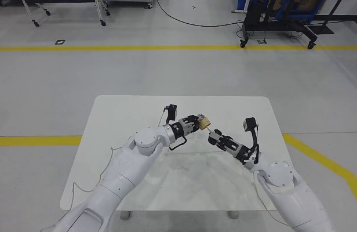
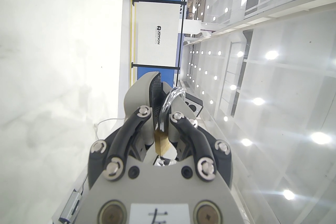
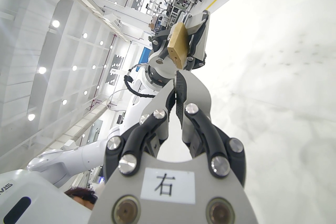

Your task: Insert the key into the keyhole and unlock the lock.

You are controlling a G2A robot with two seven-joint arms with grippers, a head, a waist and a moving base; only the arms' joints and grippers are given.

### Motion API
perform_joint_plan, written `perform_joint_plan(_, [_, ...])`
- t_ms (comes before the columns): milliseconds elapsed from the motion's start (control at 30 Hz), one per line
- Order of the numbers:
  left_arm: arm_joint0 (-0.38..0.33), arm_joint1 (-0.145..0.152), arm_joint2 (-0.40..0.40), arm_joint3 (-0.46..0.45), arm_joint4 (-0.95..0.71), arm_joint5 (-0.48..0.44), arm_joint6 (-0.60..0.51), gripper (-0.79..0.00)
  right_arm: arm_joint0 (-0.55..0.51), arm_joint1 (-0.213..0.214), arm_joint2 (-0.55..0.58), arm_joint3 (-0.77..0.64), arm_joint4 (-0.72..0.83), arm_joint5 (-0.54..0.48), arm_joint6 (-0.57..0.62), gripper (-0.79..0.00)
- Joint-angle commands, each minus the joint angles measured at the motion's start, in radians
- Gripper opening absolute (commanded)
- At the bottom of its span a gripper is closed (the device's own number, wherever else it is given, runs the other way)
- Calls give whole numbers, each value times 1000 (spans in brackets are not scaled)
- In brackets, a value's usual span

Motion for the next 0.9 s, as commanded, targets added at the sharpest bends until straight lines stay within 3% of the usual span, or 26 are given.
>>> perform_joint_plan(0, [2,0,0,-6,14,-8,-3,-785,-1,-1,1,0,-3,3,-4,-785])
perform_joint_plan(500, [16,6,1,-42,198,-43,72,-785,12,-9,-3,14,-30,28,-19,-785])
perform_joint_plan(867, [27,2,0,-61,245,-61,84,-785,28,-15,-5,35,-50,58,-34,-785])
